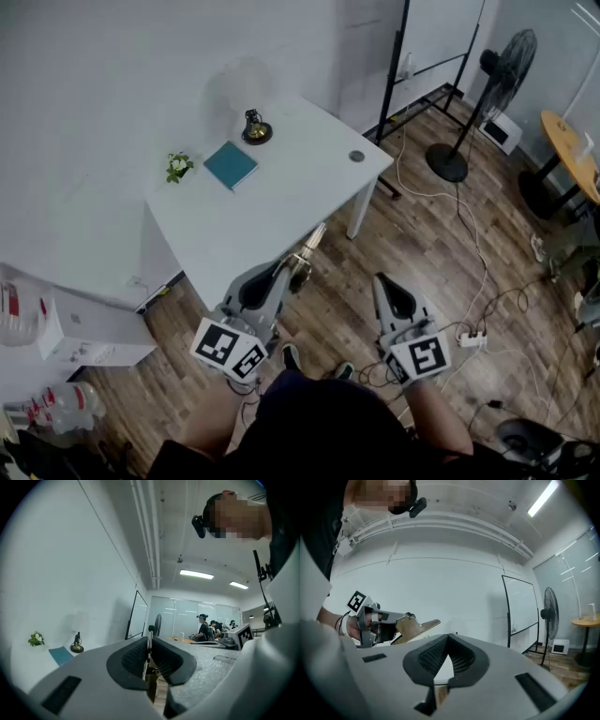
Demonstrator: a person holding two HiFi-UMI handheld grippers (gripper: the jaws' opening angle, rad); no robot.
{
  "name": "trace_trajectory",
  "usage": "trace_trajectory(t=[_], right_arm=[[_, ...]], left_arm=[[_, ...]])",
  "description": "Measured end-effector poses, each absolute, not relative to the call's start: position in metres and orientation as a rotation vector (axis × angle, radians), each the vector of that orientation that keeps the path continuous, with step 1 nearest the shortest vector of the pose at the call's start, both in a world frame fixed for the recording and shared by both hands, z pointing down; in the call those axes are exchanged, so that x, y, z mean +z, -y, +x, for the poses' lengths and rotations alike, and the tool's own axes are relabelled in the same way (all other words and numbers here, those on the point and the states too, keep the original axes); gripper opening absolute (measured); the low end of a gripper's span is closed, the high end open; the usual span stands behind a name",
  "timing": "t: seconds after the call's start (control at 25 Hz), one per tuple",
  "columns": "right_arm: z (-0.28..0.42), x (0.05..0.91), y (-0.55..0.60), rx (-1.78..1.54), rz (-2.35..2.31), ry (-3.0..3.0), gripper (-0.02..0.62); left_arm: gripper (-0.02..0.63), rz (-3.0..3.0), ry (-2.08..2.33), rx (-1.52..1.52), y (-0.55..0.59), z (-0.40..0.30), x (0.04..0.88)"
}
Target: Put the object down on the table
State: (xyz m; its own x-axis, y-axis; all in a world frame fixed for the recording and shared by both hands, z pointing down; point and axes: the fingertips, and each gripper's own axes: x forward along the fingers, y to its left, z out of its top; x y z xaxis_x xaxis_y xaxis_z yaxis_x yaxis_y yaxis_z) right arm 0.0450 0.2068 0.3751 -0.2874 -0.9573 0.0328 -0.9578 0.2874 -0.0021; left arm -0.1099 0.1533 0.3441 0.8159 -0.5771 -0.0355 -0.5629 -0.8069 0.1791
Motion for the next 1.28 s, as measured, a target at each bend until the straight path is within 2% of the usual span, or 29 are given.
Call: trace_trajectory(t=[0.4,0.92,1.28], right_arm=[[0.003,0.377,-0.185,0.034,1.875,2.442,0.002],[-0.019,0.366,-0.138,0.008,2.032,2.298,0.005],[0.001,0.378,-0.124,0.044,2.076,2.229,0.005]], left_arm=[[0.026,2.793,0.838,-0.168,-0.131,-0.151,0.353],[0.026,2.814,0.773,-0.254,-0.048,-0.202,0.343],[0.026,2.805,0.77,-0.229,-0.005,-0.189,0.354]])
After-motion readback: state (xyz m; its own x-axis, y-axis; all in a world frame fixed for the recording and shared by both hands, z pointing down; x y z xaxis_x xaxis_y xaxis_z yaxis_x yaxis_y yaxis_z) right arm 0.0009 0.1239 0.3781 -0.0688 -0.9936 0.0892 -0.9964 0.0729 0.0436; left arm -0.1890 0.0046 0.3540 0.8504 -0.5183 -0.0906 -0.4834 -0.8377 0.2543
